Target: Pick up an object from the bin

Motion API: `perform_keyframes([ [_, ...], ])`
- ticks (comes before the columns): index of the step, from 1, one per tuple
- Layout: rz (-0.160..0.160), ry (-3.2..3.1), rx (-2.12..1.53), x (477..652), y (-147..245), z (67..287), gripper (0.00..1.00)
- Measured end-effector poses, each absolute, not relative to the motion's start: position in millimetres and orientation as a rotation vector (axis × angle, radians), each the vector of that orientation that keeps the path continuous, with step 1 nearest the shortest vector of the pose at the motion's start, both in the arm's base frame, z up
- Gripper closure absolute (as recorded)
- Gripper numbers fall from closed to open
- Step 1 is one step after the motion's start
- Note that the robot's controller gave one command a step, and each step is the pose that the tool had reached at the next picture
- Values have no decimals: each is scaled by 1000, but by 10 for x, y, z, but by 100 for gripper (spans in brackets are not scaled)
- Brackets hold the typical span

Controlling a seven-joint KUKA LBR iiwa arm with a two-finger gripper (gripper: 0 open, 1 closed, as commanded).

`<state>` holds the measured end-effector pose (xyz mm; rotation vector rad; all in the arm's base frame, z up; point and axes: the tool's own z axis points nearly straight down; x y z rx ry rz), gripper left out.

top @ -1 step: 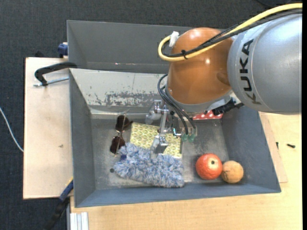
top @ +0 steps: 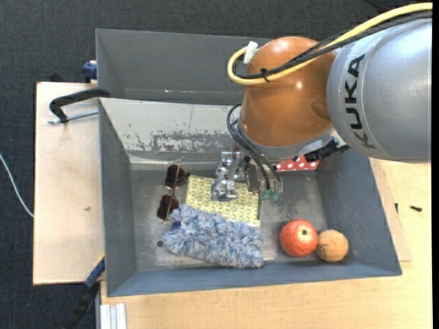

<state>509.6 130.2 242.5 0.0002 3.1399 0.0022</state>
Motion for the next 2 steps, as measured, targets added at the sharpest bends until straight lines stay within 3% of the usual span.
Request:
perform_keyframes([
  [1, 2, 3140, 0, 5096, 1301, 2425, 100],
  [2, 3, 3137, -10, 5153, 1285, 1977, 100],
])
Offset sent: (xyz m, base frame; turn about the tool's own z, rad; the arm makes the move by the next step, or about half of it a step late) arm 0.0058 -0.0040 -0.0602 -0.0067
